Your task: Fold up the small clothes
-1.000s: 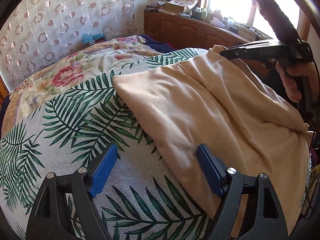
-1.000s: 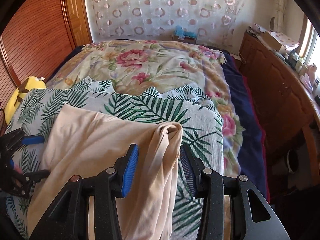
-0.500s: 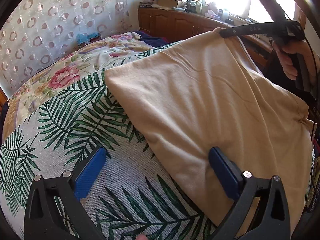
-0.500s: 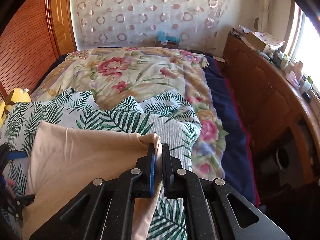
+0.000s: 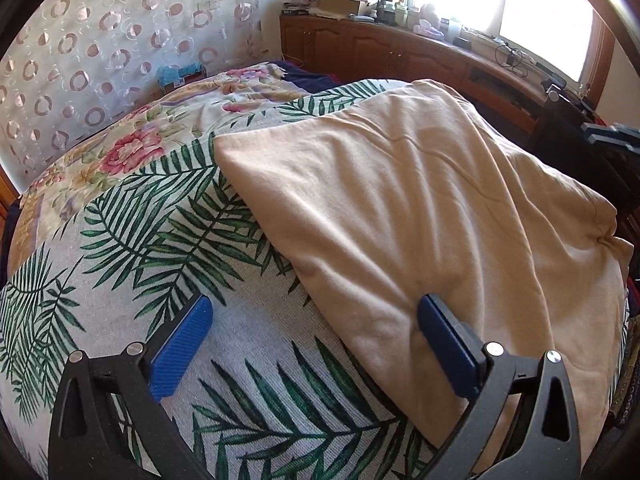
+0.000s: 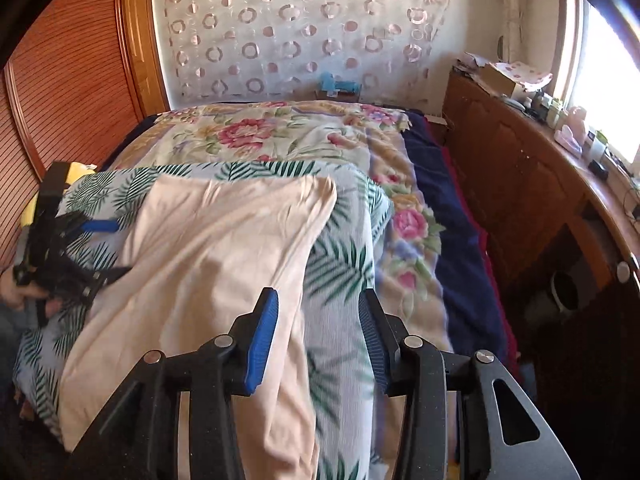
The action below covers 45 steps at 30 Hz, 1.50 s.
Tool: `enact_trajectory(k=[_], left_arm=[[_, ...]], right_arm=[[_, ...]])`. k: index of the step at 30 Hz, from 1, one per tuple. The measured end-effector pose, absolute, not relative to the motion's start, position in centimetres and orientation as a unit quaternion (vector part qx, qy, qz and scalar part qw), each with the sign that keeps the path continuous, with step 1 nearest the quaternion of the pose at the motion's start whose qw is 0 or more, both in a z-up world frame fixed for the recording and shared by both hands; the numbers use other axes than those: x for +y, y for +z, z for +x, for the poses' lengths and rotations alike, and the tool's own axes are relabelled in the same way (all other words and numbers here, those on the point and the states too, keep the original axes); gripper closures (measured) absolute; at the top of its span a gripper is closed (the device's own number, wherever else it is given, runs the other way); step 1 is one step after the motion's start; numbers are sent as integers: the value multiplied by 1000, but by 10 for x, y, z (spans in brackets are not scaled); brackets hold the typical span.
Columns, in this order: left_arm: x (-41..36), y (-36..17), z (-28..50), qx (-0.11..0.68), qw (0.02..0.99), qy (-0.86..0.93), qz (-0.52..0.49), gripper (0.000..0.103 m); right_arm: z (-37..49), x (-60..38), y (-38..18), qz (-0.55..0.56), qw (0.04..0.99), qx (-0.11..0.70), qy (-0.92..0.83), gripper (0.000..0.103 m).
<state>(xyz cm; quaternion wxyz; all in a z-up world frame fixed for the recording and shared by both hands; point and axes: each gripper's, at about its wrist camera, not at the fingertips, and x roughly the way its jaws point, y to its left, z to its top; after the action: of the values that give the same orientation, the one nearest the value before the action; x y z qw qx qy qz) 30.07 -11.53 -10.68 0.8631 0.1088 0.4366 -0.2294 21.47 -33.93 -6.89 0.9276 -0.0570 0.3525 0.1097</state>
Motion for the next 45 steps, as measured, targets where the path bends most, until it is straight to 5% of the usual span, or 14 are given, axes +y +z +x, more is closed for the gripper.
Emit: enact_trajectory(k=[21,22,23,27,31,35,37,40,42,45], left_arm=[[-106,-63,160,387,889,-237,62,1],[-106,-65,151,389,888,-239,59,1],[-108,-66,145,391,886,-241,58,1],[-114,-71,123,399,882,-247,54,3],[-123,-77,110,407,872,-267,52,17],[-134,-88,108,424,859,-280,58,47],[-136,-94,108,435,852,-286,54,52],[-136,-99,105,440,848,-292,46,58],[-135,-100,97,435,850,-292,49,60],[-138,-101,94,436,845,-306,50,74]], right_arm=[[147,-367,-109,-39,913,389,116,61],[146,-366,-109,-36,913,389,120,68],[143,-365,-110,-34,912,387,133,100],[119,-365,-94,-41,922,359,140,101],[102,-369,-95,-38,925,356,131,101],[103,-367,-113,-42,922,366,117,101],[105,-366,-115,-37,924,363,111,101],[112,-361,-116,-34,928,358,99,80],[114,-361,-122,-27,927,361,92,51],[119,-363,-130,-15,922,375,98,51]])
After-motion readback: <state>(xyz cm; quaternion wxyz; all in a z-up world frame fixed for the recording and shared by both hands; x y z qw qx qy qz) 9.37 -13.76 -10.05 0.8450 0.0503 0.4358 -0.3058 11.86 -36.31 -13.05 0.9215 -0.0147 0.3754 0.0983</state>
